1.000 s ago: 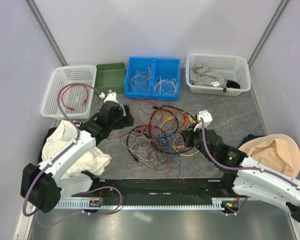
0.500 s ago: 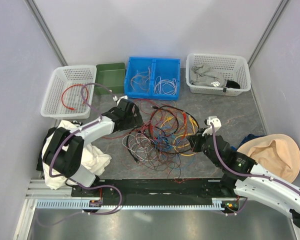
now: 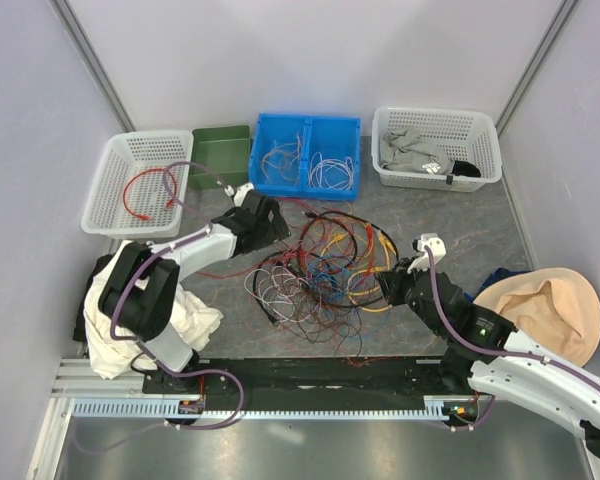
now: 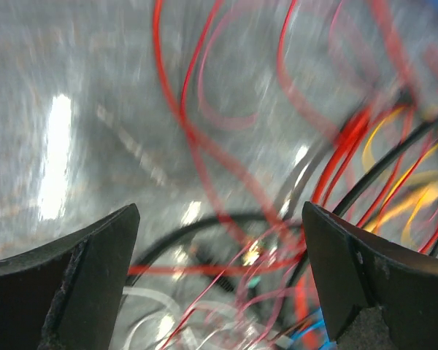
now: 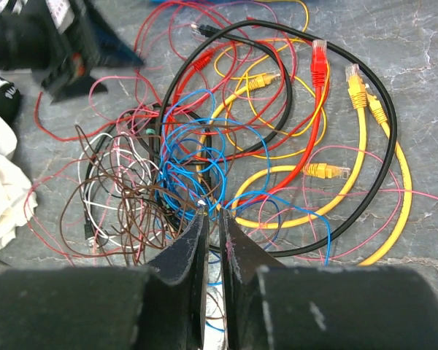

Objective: Untangle the cables

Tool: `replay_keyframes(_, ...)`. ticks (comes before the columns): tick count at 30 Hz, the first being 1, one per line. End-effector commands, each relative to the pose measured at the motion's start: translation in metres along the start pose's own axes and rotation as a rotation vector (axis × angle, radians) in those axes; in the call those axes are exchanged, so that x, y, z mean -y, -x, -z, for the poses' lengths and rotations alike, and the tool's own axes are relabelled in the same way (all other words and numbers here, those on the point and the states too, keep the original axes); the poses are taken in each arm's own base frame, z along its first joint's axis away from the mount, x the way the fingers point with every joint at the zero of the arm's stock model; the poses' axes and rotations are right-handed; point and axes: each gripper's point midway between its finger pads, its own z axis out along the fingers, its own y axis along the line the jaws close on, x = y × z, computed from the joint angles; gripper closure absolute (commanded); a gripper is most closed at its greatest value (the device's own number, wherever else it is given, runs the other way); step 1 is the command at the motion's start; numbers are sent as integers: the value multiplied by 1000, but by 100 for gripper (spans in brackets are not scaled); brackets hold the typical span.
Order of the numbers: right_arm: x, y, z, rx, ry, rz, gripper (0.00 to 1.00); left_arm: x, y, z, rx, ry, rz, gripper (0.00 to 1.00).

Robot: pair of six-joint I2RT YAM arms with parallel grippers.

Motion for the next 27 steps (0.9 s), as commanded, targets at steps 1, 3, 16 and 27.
replay_keyframes(1,0,5,4,24,3,-27,83,5,48,-8,120,147,107,1)
replay_keyframes(3,2,4,5,23,2,-28,83,0,40,-19,94,190,117,1)
replay_keyframes(16,7,1,10,29,5,-28,82,-43,-4,-32,25,318,137,10)
replay_keyframes(27,4,5,12,40,23,-37,83,-53,-15,-39,-9,348,96,71)
